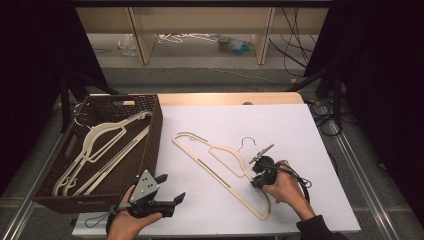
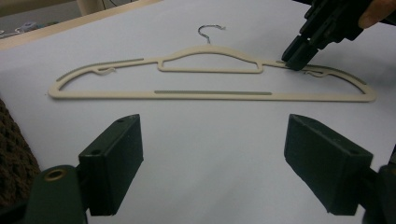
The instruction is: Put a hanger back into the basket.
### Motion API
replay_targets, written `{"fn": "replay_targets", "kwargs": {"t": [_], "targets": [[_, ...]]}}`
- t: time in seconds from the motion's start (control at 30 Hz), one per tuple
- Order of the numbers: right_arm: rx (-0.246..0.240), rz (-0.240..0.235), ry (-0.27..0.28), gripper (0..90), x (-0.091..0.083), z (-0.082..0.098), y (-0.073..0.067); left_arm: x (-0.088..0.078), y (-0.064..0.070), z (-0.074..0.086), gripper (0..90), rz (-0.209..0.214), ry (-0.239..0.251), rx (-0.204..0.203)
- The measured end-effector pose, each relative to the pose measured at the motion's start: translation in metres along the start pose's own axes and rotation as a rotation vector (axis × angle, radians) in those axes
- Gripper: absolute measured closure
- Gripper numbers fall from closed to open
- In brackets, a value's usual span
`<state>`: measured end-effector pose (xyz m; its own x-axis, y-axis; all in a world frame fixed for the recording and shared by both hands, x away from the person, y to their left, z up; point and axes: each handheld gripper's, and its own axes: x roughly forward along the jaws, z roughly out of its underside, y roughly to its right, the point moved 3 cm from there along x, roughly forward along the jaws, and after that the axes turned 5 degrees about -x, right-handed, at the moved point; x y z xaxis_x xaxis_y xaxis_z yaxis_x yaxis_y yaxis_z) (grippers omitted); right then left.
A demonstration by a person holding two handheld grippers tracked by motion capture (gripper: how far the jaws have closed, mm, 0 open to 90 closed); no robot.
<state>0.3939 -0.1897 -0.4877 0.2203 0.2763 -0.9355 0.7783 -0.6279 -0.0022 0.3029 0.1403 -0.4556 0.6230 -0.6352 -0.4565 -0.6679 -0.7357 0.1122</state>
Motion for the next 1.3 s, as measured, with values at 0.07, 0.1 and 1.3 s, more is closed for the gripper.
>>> {"fn": "replay_targets", "kwargs": {"t": [0.07, 0.1, 1.3], "targets": [[-0.019, -0.008, 0.003, 77.8, -0.001, 0.003, 0.002, -0.001, -0.001, -0.001, 19.6, -0.007, 0.000, 0.000], [-0.038, -0.018, 0.002, 78.0, -0.003, 0.006, 0.002, -0.001, -0.001, -0.001, 19.6, -0.007, 0.001, 0.003], [-0.071, 0.024, -0.056, 79.2, -0.006, 0.015, 0.000, 0.033, 0.004, -0.017, 20.2, 0.032, -0.045, 0.040]]}}
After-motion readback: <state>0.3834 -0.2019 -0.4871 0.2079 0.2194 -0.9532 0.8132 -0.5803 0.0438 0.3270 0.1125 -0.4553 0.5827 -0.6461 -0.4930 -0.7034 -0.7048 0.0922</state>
